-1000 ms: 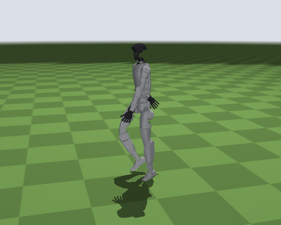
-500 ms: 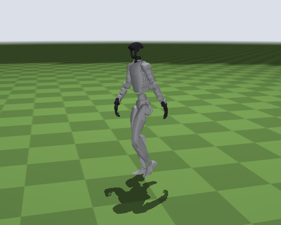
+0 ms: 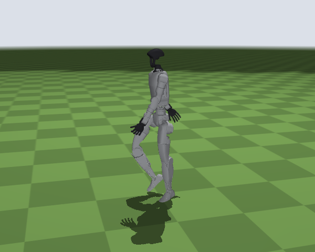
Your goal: In place motions
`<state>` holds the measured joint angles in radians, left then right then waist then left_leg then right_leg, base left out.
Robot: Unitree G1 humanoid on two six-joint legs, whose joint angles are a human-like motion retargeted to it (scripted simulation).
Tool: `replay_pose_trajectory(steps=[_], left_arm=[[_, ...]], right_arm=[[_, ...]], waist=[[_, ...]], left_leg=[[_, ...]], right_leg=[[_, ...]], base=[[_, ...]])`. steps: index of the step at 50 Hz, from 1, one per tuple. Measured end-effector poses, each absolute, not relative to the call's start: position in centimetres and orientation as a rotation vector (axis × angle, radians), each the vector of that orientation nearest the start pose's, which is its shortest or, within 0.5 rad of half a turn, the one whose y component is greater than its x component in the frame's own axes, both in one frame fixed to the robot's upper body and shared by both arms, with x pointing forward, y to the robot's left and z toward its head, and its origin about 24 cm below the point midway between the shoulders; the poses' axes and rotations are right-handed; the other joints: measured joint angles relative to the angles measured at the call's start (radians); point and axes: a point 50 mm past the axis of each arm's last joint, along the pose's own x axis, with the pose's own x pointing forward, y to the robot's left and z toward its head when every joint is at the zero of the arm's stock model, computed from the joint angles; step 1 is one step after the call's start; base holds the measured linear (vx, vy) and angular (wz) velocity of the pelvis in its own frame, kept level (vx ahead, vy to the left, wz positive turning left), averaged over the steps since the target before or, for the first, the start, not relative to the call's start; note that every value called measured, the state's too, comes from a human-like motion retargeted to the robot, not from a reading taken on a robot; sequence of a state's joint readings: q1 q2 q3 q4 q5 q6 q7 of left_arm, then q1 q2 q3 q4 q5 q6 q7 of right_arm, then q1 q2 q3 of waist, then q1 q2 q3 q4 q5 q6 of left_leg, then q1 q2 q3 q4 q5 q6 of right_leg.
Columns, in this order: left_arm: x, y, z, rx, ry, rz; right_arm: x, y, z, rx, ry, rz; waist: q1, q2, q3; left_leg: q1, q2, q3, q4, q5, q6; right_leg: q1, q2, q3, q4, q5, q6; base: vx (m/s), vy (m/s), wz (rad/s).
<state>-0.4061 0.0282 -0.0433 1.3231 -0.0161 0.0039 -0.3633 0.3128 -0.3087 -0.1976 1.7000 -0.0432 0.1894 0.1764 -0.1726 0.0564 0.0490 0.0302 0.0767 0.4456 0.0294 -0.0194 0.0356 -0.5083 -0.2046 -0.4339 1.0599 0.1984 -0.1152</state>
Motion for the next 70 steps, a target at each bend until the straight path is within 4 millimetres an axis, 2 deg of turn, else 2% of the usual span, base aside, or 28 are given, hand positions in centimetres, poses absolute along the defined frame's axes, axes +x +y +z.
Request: replay_pose_trajectory(steps=[2, 5, 8, 10, 11, 12, 13, 16, 19, 22, 25, 28, 31, 33, 35, 37, 39, 41, 45, 48, 53, 55, 58, 60, 63, 65, 68, 70], left_arm=[[19.9, 12.9, -13.3, -0.060, 1.031, -0.446], [14.0, 13.9, -15.8, -0.074, 1.251, -0.449], [5.8, 15.8, -17.5, -0.161, 1.534, -0.320], [0.2, 16.6, -17.5, -0.280, 1.726, -0.224], [-1.1, 17.5, -17.2, -0.344, 1.782, -0.160], [-2.4, 18.1, -17.0, -0.410, 1.822, -0.088], [-3.7, 18.3, -16.8, -0.469, 1.840, 0.000], [-7.0, 19.1, -16.3, -0.674, 1.837, 0.287], [-10.5, 18.3, -15.4, -0.880, 1.859, 0.485], [-14.0, 17.0, -14.5, -0.999, 1.857, 0.667], [-15.7, 16.0, -13.9, -1.057, 1.850, 0.770], [-14.9, 15.9, -14.3, -1.027, 1.857, 0.714], [-12.9, 16.4, -15.0, -0.936, 1.864, 0.555], [-10.9, 16.8, -15.6, -0.845, 1.859, 0.431], [-8.4, 17.3, -16.3, -0.721, 1.841, 0.324], [-5.6, 17.4, -16.9, -0.576, 1.816, 0.204], [-0.8, 16.5, -17.4, -0.485, 1.733, 0.033], [6.9, 15.8, -17.0, -0.399, 1.552, -0.165], [21.5, 14.8, -12.1, -0.153, 1.114, -0.481], [26.5, 15.9, -8.8, 0.055, 0.925, -0.508], [29.5, 16.3, -6.4, 0.248, 0.765, -0.381], [28.8, 16.1, -7.1, 0.264, 0.786, -0.395], [25.2, 15.6, -10.0, 0.197, 0.919, -0.421], [20.5, 15.5, -13.0, 0.086, 1.074, -0.410], [10.6, 15.3, -16.7, -0.109, 1.376, -0.374], [2.7, 15.5, -17.7, -0.249, 1.610, -0.321], [-8.0, 16.6, -16.3, -0.462, 1.979, -0.091], [-12.0, 17.5, -14.7, -0.557, 2.171, 0.096]], right_arm=[[-15.6, -24.4, -13.0, 0.156, 2.148, -0.290], [-13.3, -24.0, -13.9, 0.109, 2.158, -0.108], [-9.3, -23.3, -15.0, -0.055, 2.149, 0.187], [-5.4, -22.6, -15.8, -0.187, 2.097, 0.409], [-1.7, -21.7, -16.3, -0.247, 2.011, 0.518], [2.0, -20.8, -16.6, -0.314, 1.912, 0.607], [5.8, -20.1, -16.5, -0.381, 1.785, 0.660], [16.5, -17.6, -14.4, -0.533, 1.391, 0.769], [23.8, -15.3, -10.8, -0.556, 1.076, 0.754], [27.5, -12.8, -7.7, -0.447, 0.803, 0.766], [29.1, -10.6, -5.2, -0.382, 0.590, 0.863], [28.4, -10.3, -5.9, -0.464, 0.586, 0.854], [24.6, -11.8, -9.7, -0.482, 0.771, 0.803], [20.0, -13.0, -12.9, -0.459, 0.964, 0.813], [13.6, -14.5, -15.7, -0.428, 1.217, 0.843], [5.9, -16.9, -17.5, -0.397, 1.518, 0.833], [-0.8, -19.7, -17.4, -0.391, 1.800, 0.750], [-4.8, -22.1, -16.4, -0.373, 2.009, 0.565], [-11.9, -25.6, -13.5, -0.181, 2.292, 0.148], [-15.8, -26.2, -11.5, -0.038, 2.408, -0.015], [-18.9, -25.4, -10.7, 0.089, 2.351, -0.207], [-19.2, -24.9, -10.8, 0.142, 2.338, -0.242], [-18.6, -24.4, -11.2, 0.153, 2.332, -0.227], [-16.6, -24.4, -12.1, 0.105, 2.309, -0.142], [-12.8, -23.8, -13.8, 0.020, 2.241, 0.070], [-9.5, -23.3, -15.0, -0.076, 2.163, 0.213], [-1.3, -21.9, -16.6, -0.294, 1.938, 0.432], [6.7, -19.2, -16.9, -0.366, 1.681, 0.507]], waist=[[0.035, -0.004, -0.009], [0.070, 0.001, -0.037], [0.077, -0.037, -0.054], [0.107, -0.127, -0.081], [0.167, -0.138, -0.089], [0.229, -0.143, -0.082], [0.295, -0.137, -0.046], [0.418, -0.168, 0.055], [0.490, -0.192, 0.094], [0.473, -0.203, 0.052], [0.421, -0.202, 0.019], [0.383, -0.191, 0.006], [0.332, -0.186, -0.034], [0.287, -0.183, -0.054], [0.245, -0.166, -0.063], [0.182, -0.126, -0.078], [0.078, -0.051, -0.076], [0.049, -0.009, -0.001], [-0.093, -0.038, 0.115], [-0.207, -0.011, 0.149], [-0.234, 0.000, 0.133], [-0.186, -0.018, 0.121], [-0.114, -0.014, 0.057], [-0.057, -0.013, 0.020], [0.029, -0.008, -0.036], [0.053, -0.014, -0.067], [0.092, -0.119, -0.084], [0.219, -0.084, -0.081]], left_leg=[[0.022, -0.002, 0.033, 0.001, -0.009, -0.004], [0.029, -0.001, 0.038, 0.038, -0.042, 0.014], [-0.004, -0.021, 0.005, 0.176, -0.035, 0.076], [-0.066, -0.005, 0.111, 0.410, 0.067, 0.149], [-0.223, 0.104, 0.112, 0.659, 0.124, 0.195], [-0.379, 0.164, 0.057, 0.871, 0.181, 0.225], [-0.531, 0.124, -0.111, 1.012, 0.236, 0.226], [-0.768, 0.166, -0.191, 1.357, 0.090, 0.226], [-0.917, 0.199, -0.145, 1.499, 0.017, 0.226], [-1.027, 0.155, -0.112, 1.532, 0.012, 0.223], [-1.030, 0.135, -0.123, 1.525, 0.003, 0.223], [-0.913, 0.121, -0.156, 1.447, -0.015, 0.225], [-0.707, 0.050, -0.171, 1.220, -0.001, 0.224], [-0.504, -0.023, -0.180, 0.946, 0.037, 0.206], [-0.246, -0.084, -0.189, 0.545, 0.073, 0.116], [-0.021, -0.107, -0.125, 0.245, -0.129, 0.111], [0.063, -0.038, -0.052, 0.080, -0.108, 0.075], [0.023, 0.011, -0.150, 0.072, -0.074, 0.010], [0.013, -0.068, -0.127, 0.052, -0.058, 0.063], [-0.018, -0.044, -0.186, 0.062, -0.043, 0.081], [-0.034, -0.032, -0.199, 0.063, -0.044, 0.078], [-0.007, -0.040, -0.177, 0.051, -0.050, 0.067], [0.005, -0.038, -0.120, 0.027, -0.062, 0.045], [0.025, -0.029, -0.058, 0.031, -0.089, 0.031], [0.040, -0.014, -0.008, 0.059, -0.121, 0.039], [0.033, -0.017, -0.004, 0.117, -0.132, 0.068], [-0.067, -0.005, 0.120, 0.469, 0.025, 0.174], [-0.392, 0.239, 0.080, 0.947, 0.167, 0.219]], right_leg=[[0.098, 0.044, 0.010, -0.140, 0.016, 0.013], [0.278, 0.132, 0.050, -0.449, 0.060, 0.068], [0.490, 0.161, -0.001, -0.778, -0.177, 0.113], [0.526, 0.076, -0.039, -0.908, -0.204, 0.085], [0.499, 0.091, 0.006, -0.937, -0.202, 0.096], [0.484, 0.110, 0.045, -0.965, -0.196, 0.100], [0.493, 0.139, 0.072, -0.994, -0.179, 0.093], [0.507, 0.148, 0.123, -1.020, -0.150, 0.068], [0.497, 0.126, 0.155, -1.007, -0.160, 0.055], [0.457, 0.088, 0.144, -0.995, -0.151, 0.072], [0.452, 0.086, 0.120, -0.996, -0.154, 0.076], [0.474, 0.106, 0.089, -1.009, -0.160, 0.082], [0.490, 0.107, 0.037, -1.011, -0.177, 0.099], [0.507, 0.100, 0.001, -0.989, -0.203, 0.113], [0.529, 0.113, -0.025, -0.945, -0.231, 0.116], [0.529, 0.141, -0.073, -0.854, -0.208, 0.086], [0.447, 0.133, -0.168, -0.637, -0.017, 0.027], [0.234, 0.071, -0.109, -0.250, 0.157, -0.055], [-0.203, -0.221, 0.011, 0.449, -0.017, -0.123], [-0.423, -0.199, 0.051, 0.589, -0.035, -0.066], [-0.460, -0.229, 0.026, 0.544, -0.061, -0.058], [-0.378, -0.205, 0.048, 0.479, -0.049, -0.055], [-0.183, -0.150, 0.030, 0.292, -0.023, -0.061], [-0.017, -0.088, 0.024, 0.095, 0.011, -0.055], [0.258, 0.073, 0.062, -0.348, 0.061, -0.007], [0.453, 0.151, 0.055, -0.673, -0.173, 0.085], [0.593, 0.063, -0.070, -0.961, -0.237, 0.124], [0.534, 0.105, 0.052, -1.015, -0.194, 0.166]], base=[[0.07, -0.05, -0.95], [0.11, -0.05, -0.39], [0.11, -0.15, 0.33], [0.06, -0.12, -0.04], [-0.23, -0.28, -0.89], [-0.43, -0.37, -1.58], [-0.43, -0.32, -1.47], [-0.35, -0.26, -1.06], [-0.17, -0.03, -0.46], [0.10, 0.23, 0.42], [0.05, 0.07, 0.45], [0.02, -0.05, 0.46], [0.16, 0.07, 0.85], [0.24, 0.09, 0.87], [0.29, 0.08, 0.56], [0.35, 0.17, 1.18], [0.10, 0.22, 1.19], [-0.42, 0.22, 0.10], [-0.34, 0.28, 0.93], [-0.08, 0.07, 0.92], [0.00, -0.02, 0.18], [0.04, -0.12, -0.79], [0.13, -0.11, -0.83], [0.21, -0.07, -1.06], [0.28, -0.11, -0.86], [0.24, -0.19, -0.09], [-0.01, -0.21, -0.55], [-0.47, -0.27, -1.66]])
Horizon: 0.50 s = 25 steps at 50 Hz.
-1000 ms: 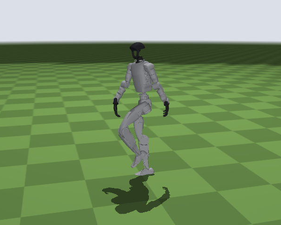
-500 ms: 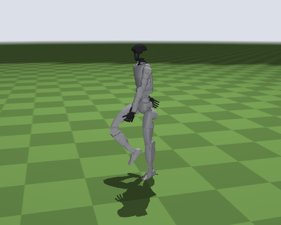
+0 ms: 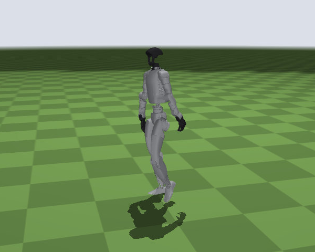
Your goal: In place motions
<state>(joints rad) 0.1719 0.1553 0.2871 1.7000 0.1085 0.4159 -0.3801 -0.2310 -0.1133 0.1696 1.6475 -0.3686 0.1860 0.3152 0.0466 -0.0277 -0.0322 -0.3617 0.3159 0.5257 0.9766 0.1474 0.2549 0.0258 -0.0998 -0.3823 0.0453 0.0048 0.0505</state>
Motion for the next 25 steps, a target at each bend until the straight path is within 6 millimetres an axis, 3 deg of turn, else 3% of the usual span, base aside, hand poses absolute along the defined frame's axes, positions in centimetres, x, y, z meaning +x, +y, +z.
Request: replay_pose_trajectory(steps=[2, 4, 6, 9, 11, 13, 15, 18, 20, 22, 23, 25], left_arm=[[-15.0, 17.5, -13.4, -0.664, 2.245, 0.274], [-17.1, 17.1, -12.5, -0.788, 2.249, 0.398], [-18.2, 16.4, -11.9, -0.886, 2.243, 0.457], [-18.6, 15.7, -11.9, -0.958, 2.182, 0.552], [-18.6, 15.5, -12.2, -0.985, 2.113, 0.634], [-18.0, 15.2, -12.7, -0.988, 2.059, 0.681], [-16.9, 15.2, -13.3, -0.970, 2.022, 0.684], [-14.9, 15.6, -14.2, -0.873, 2.033, 0.596], [-12.8, 15.8, -14.9, -0.778, 2.051, 0.471], [-9.9, 16.0, -15.8, -0.642, 2.038, 0.339], [-8.2, 16.2, -16.3, -0.554, 2.014, 0.286], [-4.5, 16.4, -17.1, -0.380, 1.930, 0.192]], right_arm=[[14.7, -16.5, -15.5, -0.386, 1.390, 0.554], [21.2, -13.8, -12.6, -0.378, 1.143, 0.658], [25.5, -11.6, -9.5, -0.374, 0.958, 0.761], [29.3, -9.8, -5.6, -0.420, 0.711, 0.847], [30.3, -8.7, -4.2, -0.469, 0.600, 0.874], [30.3, -8.3, -4.0, -0.541, 0.566, 0.889], [29.0, -7.9, -5.3, -0.583, 0.593, 0.899], [24.2, -8.4, -9.5, -0.470, 0.747, 0.892], [19.1, -9.7, -12.8, -0.354, 0.928, 0.883], [12.7, -11.8, -15.7, -0.257, 1.163, 0.838], [9.2, -13.0, -16.8, -0.220, 1.289, 0.799], [2.4, -16.1, -17.9, -0.192, 1.541, 0.695]], waist=[[0.081, -0.023, 0.052], [0.165, -0.066, 0.109], [0.243, -0.071, 0.151], [0.304, -0.059, 0.174], [0.298, -0.071, 0.157], [0.271, -0.073, 0.136], [0.223, -0.064, 0.108], [0.138, -0.056, 0.053], [0.077, -0.057, 0.023], [0.022, -0.043, 0.011], [0.010, -0.033, 0.014], [-0.071, 0.012, -0.007]], left_leg=[[-0.266, -0.124, -0.237, 0.231, 0.079, 0.001], [-0.406, -0.088, -0.219, 0.455, -0.052, -0.009], [-0.525, -0.032, -0.209, 0.612, -0.139, 0.005], [-0.650, 0.018, -0.211, 0.745, -0.213, 0.005], [-0.659, 0.035, -0.169, 0.742, -0.226, 0.004], [-0.620, 0.027, -0.145, 0.693, -0.225, 0.003], [-0.540, 0.005, -0.156, 0.604, -0.227, -0.001], [-0.312, -0.075, -0.176, 0.330, -0.209, -0.042], [-0.090, -0.178, -0.178, 0.013, -0.152, -0.081], [0.180, -0.305, -0.222, -0.415, -0.072, -0.149], [0.311, -0.346, -0.236, -0.601, -0.190, -0.176], [0.515, -0.308, 0.020, -0.870, -0.314, -0.152]], right_leg=[[-0.034, -0.014, 0.042, -0.019, 0.044, -0.008], [-0.046, -0.026, 0.096, -0.008, 0.044, -0.041], [-0.065, -0.032, 0.140, 0.022, 0.038, -0.061], [-0.080, -0.020, 0.163, 0.041, 0.038, -0.093], [-0.100, -0.030, 0.165, 0.049, 0.038, -0.097], [-0.102, -0.043, 0.151, 0.049, 0.036, -0.086], [-0.077, -0.038, 0.114, 0.033, 0.031, -0.072], [-0.026, -0.031, 0.043, 0.025, 0.003, -0.052], [-0.001, -0.040, -0.008, 0.048, -0.027, -0.040], [0.018, -0.024, -0.049, 0.106, -0.049, -0.052], [0.020, -0.011, -0.052, 0.161, -0.055, -0.067], [-0.028, -0.007, -0.130, 0.342, 0.042, -0.116]], base=[[-0.48, -0.25, -1.26], [-0.24, -0.09, -1.30], [-0.08, -0.09, -1.04], [-0.04, -0.07, -0.47], [0.01, 0.06, 0.10], [0.04, 0.15, 0.52], [0.14, 0.09, 0.86], [0.31, 0.07, 1.10], [0.36, 0.11, 1.16], [0.34, 0.18, 0.74], [0.33, 0.12, 0.48], [0.28, 0.14, 0.78]])
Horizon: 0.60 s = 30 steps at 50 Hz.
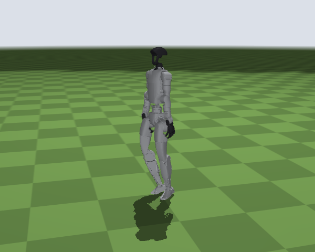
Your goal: In place motions
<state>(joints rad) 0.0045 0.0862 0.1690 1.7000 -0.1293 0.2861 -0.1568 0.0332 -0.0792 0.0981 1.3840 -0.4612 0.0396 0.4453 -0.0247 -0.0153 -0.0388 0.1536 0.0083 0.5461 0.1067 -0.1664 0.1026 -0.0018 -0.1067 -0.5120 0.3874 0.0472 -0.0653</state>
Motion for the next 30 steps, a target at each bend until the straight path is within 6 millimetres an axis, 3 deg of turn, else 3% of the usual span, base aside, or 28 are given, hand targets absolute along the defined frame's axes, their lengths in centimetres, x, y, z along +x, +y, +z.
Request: replay_pose_trajectory(steps=[2, 3, 6, 8, 11, 15, 17, 19, 22, 23, 25, 27, 28, 30], left_arm=[[1.8, 16.5, -17.4, -0.257, 1.783, 0.063], [5.4, 16.8, -17.2, -0.197, 1.690, 0.004], [16.7, 17.3, -14.4, -0.030, 1.397, -0.229], [22.3, 17.2, -11.5, 0.071, 1.266, -0.352], [26.9, 15.9, -8.7, 0.152, 1.088, -0.378], [28.9, 14.6, -7.3, 0.203, 0.859, -0.389], [28.2, 14.9, -7.8, 0.267, 0.854, -0.403], [26.1, 15.8, -9.4, 0.309, 0.920, -0.385], [20.1, 16.8, -13.3, 0.253, 1.109, -0.326], [16.8, 17.3, -14.8, 0.200, 1.198, -0.292], [8.4, 17.7, -17.4, 0.051, 1.395, -0.141], [-0.6, 16.8, -18.2, -0.170, 1.602, 0.073], [-4.6, 15.9, -18.0, -0.297, 1.710, 0.159], [-10.3, 15.4, -16.4, -0.511, 1.918, 0.290]], right_arm=[[-2.3, -19.9, -17.5, -0.233, 1.761, 0.539], [-4.2, -21.6, -17.0, -0.250, 1.853, 0.444], [-9.3, -25.5, -14.8, -0.175, 2.072, 0.124], [-11.9, -26.5, -13.5, -0.049, 2.168, -0.053], [-15.6, -26.8, -11.9, 0.088, 2.228, -0.313], [-19.6, -26.7, -10.3, 0.143, 2.200, -0.569], [-19.9, -26.0, -10.4, 0.171, 2.207, -0.594], [-19.0, -25.3, -11.1, 0.176, 2.201, -0.530], [-15.4, -24.4, -13.1, 0.139, 2.140, -0.310], [-13.8, -24.0, -13.9, 0.116, 2.110, -0.221], [-9.8, -22.5, -15.5, 0.060, 2.012, -0.037], [-3.9, -20.2, -17.3, -0.015, 1.825, 0.164], [-0.2, -18.6, -17.8, -0.046, 1.706, 0.276], [9.0, -14.3, -17.2, -0.064, 1.416, 0.511]], waist=[[-0.061, 0.057, 0.005], [-0.099, 0.071, 0.041], [-0.202, 0.061, 0.159], [-0.277, 0.061, 0.227], [-0.339, 0.076, 0.242], [-0.315, 0.086, 0.150], [-0.265, 0.071, 0.124], [-0.210, 0.057, 0.100], [-0.150, 0.060, 0.037], [-0.139, 0.063, 0.014], [-0.145, 0.065, -0.018], [-0.117, 0.018, -0.043], [-0.081, -0.035, -0.057], [0.039, -0.068, -0.061]], left_leg=[[-0.030, 0.037, -0.049, -0.069, 0.014, -0.060], [-0.054, 0.045, -0.118, -0.058, 0.022, -0.065], [-0.054, 0.017, -0.144, -0.059, 0.037, -0.038], [-0.065, 0.022, -0.178, -0.052, 0.048, -0.021], [-0.087, 0.042, -0.206, -0.055, 0.060, -0.021], [-0.105, 0.036, -0.186, -0.077, 0.058, -0.031], [-0.086, 0.026, -0.148, -0.093, 0.062, -0.046], [-0.060, 0.020, -0.085, -0.112, 0.061, -0.069], [-0.055, 0.027, -0.007, -0.110, 0.035, -0.089], [-0.055, 0.030, 0.010, -0.096, 0.020, -0.082], [-0.054, 0.030, -0.002, -0.047, -0.002, -0.047], [-0.061, 0.002, 0.050, 0.074, 0.047, 0.016], [-0.087, -0.003, 0.131, 0.198, 0.122, 0.062], [-0.396, 0.220, 0.142, 0.728, 0.252, 0.158]], right_leg=[[-0.232, -0.081, 0.015, 0.417, 0.189, -0.078], [-0.327, -0.111, 0.029, 0.590, 0.228, -0.139], [-0.547, -0.251, 0.095, 0.989, 0.112, -0.154], [-0.675, -0.295, 0.132, 1.143, 0.083, -0.137], [-0.810, -0.275, 0.147, 1.219, 0.058, -0.114], [-0.833, -0.274, 0.127, 1.179, 0.039, -0.120], [-0.753, -0.236, 0.136, 1.089, 0.053, -0.113], [-0.627, -0.170, 0.143, 0.940, 0.078, -0.109], [-0.399, -0.054, 0.150, 0.601, 0.122, -0.083], [-0.310, -0.012, 0.158, 0.454, 0.142, -0.068], [-0.109, 0.081, 0.181, 0.115, 0.051, 0.025], [0.037, 0.036, 0.069, -0.132, -0.107, 0.032], [0.037, -0.029, 0.072, -0.188, -0.097, 0.021], [-0.031, -0.058, 0.246, -0.236, -0.065, 0.085]], base=[[-0.03, 0.28, 0.62], [-0.26, 0.25, 0.69], [-0.39, 0.25, 0.97], [-0.44, 0.15, 1.19], [-0.09, 0.02, 0.61], [0.28, -0.11, -0.34], [0.04, -0.12, -0.94], [0.05, -0.09, -1.26], [0.14, -0.09, -1.14], [0.30, -0.11, -0.78], [0.34, -0.13, -0.50], [0.15, -0.15, -1.15], [-0.12, -0.07, -1.88], [-0.43, -0.12, -2.37]])
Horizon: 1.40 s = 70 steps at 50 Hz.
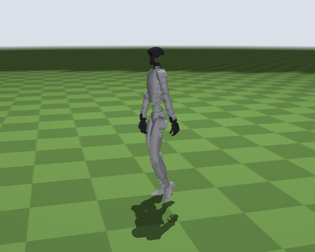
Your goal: In place motions
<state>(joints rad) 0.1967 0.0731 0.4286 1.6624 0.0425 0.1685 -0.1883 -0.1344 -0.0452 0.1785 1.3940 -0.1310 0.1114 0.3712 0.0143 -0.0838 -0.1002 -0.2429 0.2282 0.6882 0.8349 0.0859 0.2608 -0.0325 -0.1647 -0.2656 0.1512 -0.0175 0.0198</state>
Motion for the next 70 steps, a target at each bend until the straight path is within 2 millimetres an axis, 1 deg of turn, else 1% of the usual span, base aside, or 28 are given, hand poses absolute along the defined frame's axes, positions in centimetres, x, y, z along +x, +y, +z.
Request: replay_pose_trajectory(steps=[2, 3, 5, 7, 10, 13, 16, 21, 25, 27, 28, 30, 32, 35, 38, 42, 45, 49, 53, 54, 55, 57, 59, 60, 62, 65, 67, 70], left_arm=[[-14.5, 15.2, -14.7, -0.666, 2.052, 0.428], [-16.1, 15.6, -14.0, -0.738, 2.074, 0.510], [-18.7, 15.4, -12.5, -0.885, 2.097, 0.627], [-18.9, 15.2, -12.3, -0.965, 2.077, 0.702], [-18.0, 16.7, -12.9, -0.976, 1.928, 0.844], [-18.1, 17.7, -13.0, -0.998, 1.827, 0.987], [-17.4, 17.5, -13.4, -1.012, 1.800, 0.996], [-12.6, 17.5, -15.3, -0.928, 1.764, 0.715], [-5.4, 17.7, -17.1, -0.739, 1.621, 0.442], [-0.5, 17.2, -17.8, -0.600, 1.506, 0.322], [2.2, 16.6, -17.8, -0.560, 1.432, 0.218], [9.7, 14.6, -16.9, -0.513, 1.258, -0.085], [17.8, 13.4, -14.2, -0.396, 1.034, -0.277], [29.0, 14.0, -6.7, -0.113, 0.691, -0.388], [34.0, 17.4, -1.0, 0.114, 0.522, -0.341], [35.2, 15.6, 0.2, 0.232, 0.483, -0.309], [33.7, 13.8, -1.9, 0.214, 0.552, -0.378], [27.5, 13.4, -8.3, 0.122, 0.805, -0.441], [13.5, 14.9, -16.0, -0.037, 1.249, -0.362], [9.1, 15.1, -17.1, -0.093, 1.381, -0.311], [4.7, 15.1, -17.6, -0.155, 1.519, -0.253], [-3.7, 15.4, -17.5, -0.332, 1.785, -0.062], [-8.9, 15.5, -16.5, -0.531, 1.922, 0.194], [-10.5, 15.7, -16.1, -0.606, 1.929, 0.331], [-12.6, 16.7, -15.6, -0.725, 1.847, 0.539], [-14.3, 18.0, -14.6, -0.902, 1.821, 0.703], [-13.8, 18.6, -14.6, -0.923, 1.821, 0.737], [-13.8, 19.9, -14.5, -0.879, 1.783, 0.755]], right_arm=[[19.2, -10.4, -13.2, -0.135, 1.057, 0.716], [23.6, -8.3, -10.1, -0.194, 0.878, 0.814], [29.4, -5.7, -4.1, -0.341, 0.585, 0.913], [33.4, -5.7, 1.0, -0.467, 0.369, 0.856], [36.8, -7.2, 6.3, -0.520, 0.175, 0.721], [37.0, -6.6, 7.0, -0.467, 0.160, 0.748], [35.8, -5.6, 4.8, -0.438, 0.229, 0.809], [28.1, -7.6, -6.0, -0.483, 0.576, 0.875], [13.3, -13.6, -15.7, -0.473, 1.159, 0.860], [4.8, -16.2, -17.6, -0.296, 1.442, 0.735], [1.1, -17.2, -17.8, -0.207, 1.557, 0.657], [-3.6, -20.3, -17.4, -0.089, 1.729, 0.430], [-6.2, -23.3, -16.5, -0.060, 1.819, 0.188], [-9.2, -27.4, -14.6, -0.052, 1.900, -0.075], [-13.2, -29.5, -12.1, -0.055, 2.130, -0.264], [-18.5, -28.4, -10.2, 0.030, 2.209, -0.592], [-19.1, -26.4, -10.9, 0.096, 2.128, -0.671], [-17.6, -23.9, -12.4, 0.218, 2.114, -0.527], [-11.6, -22.7, -14.7, 0.193, 2.100, -0.155], [-9.6, -22.4, -15.3, 0.137, 2.074, -0.060], [-7.4, -22.1, -15.9, 0.071, 2.038, 0.032], [-2.1, -20.9, -16.8, -0.069, 1.927, 0.267], [4.7, -18.9, -17.1, -0.174, 1.746, 0.504], [8.5, -17.8, -16.7, -0.219, 1.627, 0.596], [15.4, -16.7, -15.0, -0.333, 1.365, 0.703], [23.5, -15.8, -10.7, -0.532, 1.028, 0.785], [27.0, -16.5, -8.2, -0.631, 0.873, 0.691], [29.3, -17.8, -6.3, -0.631, 0.764, 0.506]], waist=[[0.150, 0.021, 0.108], [0.189, 0.021, 0.171], [0.260, -0.022, 0.276], [0.360, -0.059, 0.375], [0.512, -0.134, 0.454], [0.533, -0.202, 0.436], [0.481, -0.215, 0.361], [0.243, -0.068, 0.145], [0.080, -0.008, 0.059], [-0.018, 0.034, 0.038], [-0.074, 0.072, 0.028], [-0.202, 0.143, 0.017], [-0.301, 0.193, 0.076], [-0.448, 0.212, 0.196], [-0.578, 0.214, 0.270], [-0.543, 0.254, 0.238], [-0.449, 0.206, 0.192], [-0.333, 0.182, 0.097], [-0.212, 0.174, 0.050], [-0.204, 0.171, 0.049], [-0.203, 0.167, 0.049], [-0.188, 0.089, 0.042], [-0.058, 0.057, 0.023], [0.039, 0.093, 0.025], [0.181, 0.052, 0.072], [0.304, 0.006, 0.212], [0.382, -0.048, 0.292], [0.454, -0.122, 0.313]], left_leg=[[-0.336, 0.028, -0.291, 0.343, 0.037, 0.001], [-0.417, 0.132, -0.320, 0.536, -0.083, 0.001], [-0.589, 0.197, -0.344, 0.746, -0.183, 0.001], [-0.713, 0.184, -0.286, 0.808, -0.214, 0.000], [-0.866, 0.122, -0.169, 0.780, -0.216, -0.043], [-0.881, 0.118, -0.108, 0.759, -0.204, -0.092], [-0.781, 0.136, -0.096, 0.759, -0.210, -0.072], [-0.479, 0.061, -0.284, 0.551, -0.215, -0.063], [0.006, -0.214, -0.402, -0.152, -0.069, -0.095], [0.265, -0.276, -0.411, -0.547, -0.286, -0.119], [0.352, -0.218, -0.265, -0.692, -0.281, -0.146], [0.349, -0.135, -0.231, -0.816, -0.253, -0.251], [0.272, -0.121, -0.340, -0.824, -0.211, -0.277], [0.242, -0.141, -0.295, -0.826, -0.204, -0.265], [0.203, -0.146, -0.349, -0.815, -0.193, -0.248], [0.145, -0.116, -0.346, -0.788, -0.200, -0.230], [0.183, -0.154, -0.318, -0.809, -0.208, -0.239], [0.222, -0.160, -0.237, -0.837, -0.226, -0.266], [0.314, -0.153, -0.117, -0.807, -0.300, -0.220], [0.324, -0.158, -0.127, -0.772, -0.307, -0.193], [0.328, -0.164, -0.150, -0.728, -0.307, -0.164], [0.300, -0.176, -0.094, -0.513, -0.204, -0.088], [0.028, 0.030, -0.060, 0.006, -0.032, -0.017], [-0.161, 0.204, -0.129, 0.273, 0.043, 0.001], [-0.468, 0.121, -0.346, 0.558, -0.080, 0.001], [-0.697, 0.272, -0.408, 0.887, -0.238, 0.001], [-0.842, 0.214, -0.378, 0.955, -0.246, 0.001], [-0.964, 0.214, -0.265, 0.974, -0.281, 0.000]], right_leg=[[-0.010, 0.064, 0.098, -0.037, 0.053, -0.016], [0.005, 0.103, 0.104, -0.037, 0.061, -0.048], [0.036, 0.094, 0.143, -0.020, 0.058, -0.082], [0.025, 0.033, 0.177, 0.016, 0.056, -0.088], [-0.066, -0.069, 0.232, 0.079, 0.058, -0.091], [-0.114, -0.111, 0.249, 0.102, 0.053, -0.083], [-0.098, -0.100, 0.212, 0.051, 0.052, -0.066], [0.017, 0.045, 0.007, -0.048, 0.026, -0.033], [0.081, 0.067, -0.126, -0.006, -0.025, -0.016], [0.097, 0.103, -0.231, 0.076, 0.029, -0.040], [0.085, 0.121, -0.294, 0.149, 0.131, -0.069], [-0.162, 0.001, -0.360, 0.573, 0.373, -0.163], [-0.477, 0.034, -0.147, 0.983, 0.350, -0.158], [-0.826, -0.185, -0.092, 1.494, 0.226, -0.194], [-1.058, -0.276, -0.056, 1.659, 0.168, -0.195], [-1.148, -0.288, -0.114, 1.603, 0.145, -0.183], [-1.033, -0.297, -0.127, 1.503, 0.141, -0.197], [-0.723, -0.178, -0.155, 1.218, 0.191, -0.158], [-0.271, 0.105, -0.091, 0.588, 0.291, -0.108], [-0.146, 0.157, -0.062, 0.400, 0.217, -0.069], [-0.022, 0.194, -0.040, 0.215, 0.088, -0.021], [0.124, 0.123, -0.211, -0.012, 0.010, -0.062], [0.088, 0.103, -0.059, -0.070, 0.037, -0.027], [0.056, 0.154, 0.008, -0.078, 0.046, -0.001], [0.006, 0.144, 0.086, -0.085, 0.087, -0.037], [0.045, 0.154, 0.133, -0.052, 0.081, -0.108], [0.026, 0.101, 0.160, -0.032, 0.097, -0.125], [-0.054, 0.039, 0.178, 0.005, 0.113, -0.146]], base=[[-0.53, -0.38, -2.57], [-0.39, -0.51, -1.76], [-0.30, -0.34, -1.04], [-0.41, -0.04, -0.68], [-0.14, 0.04, -0.37], [0.12, -0.08, 0.33], [0.03, -0.03, 0.66], [0.23, 0.15, 1.52], [0.44, 0.24, 1.56], [0.44, 0.27, 2.07], [0.22, 0.17, 2.10], [-0.21, 0.19, 2.15], [-0.50, 0.38, 1.12], [-0.41, 0.48, 1.05], [-0.16, 0.32, 0.85], [0.09, 0.00, 0.07], [0.09, -0.18, -0.72], [0.16, -0.21, -1.05], [0.27, -0.12, -1.60], [0.24, -0.07, -0.64], [0.22, -0.10, -0.24], [0.12, -0.14, -0.79], [-0.11, -0.31, -2.56], [-0.28, -0.42, -2.93], [-0.27, -0.30, -2.27], [-0.17, -0.36, -1.15], [-0.33, -0.22, -0.53], [-0.04, -0.03, 0.01]])
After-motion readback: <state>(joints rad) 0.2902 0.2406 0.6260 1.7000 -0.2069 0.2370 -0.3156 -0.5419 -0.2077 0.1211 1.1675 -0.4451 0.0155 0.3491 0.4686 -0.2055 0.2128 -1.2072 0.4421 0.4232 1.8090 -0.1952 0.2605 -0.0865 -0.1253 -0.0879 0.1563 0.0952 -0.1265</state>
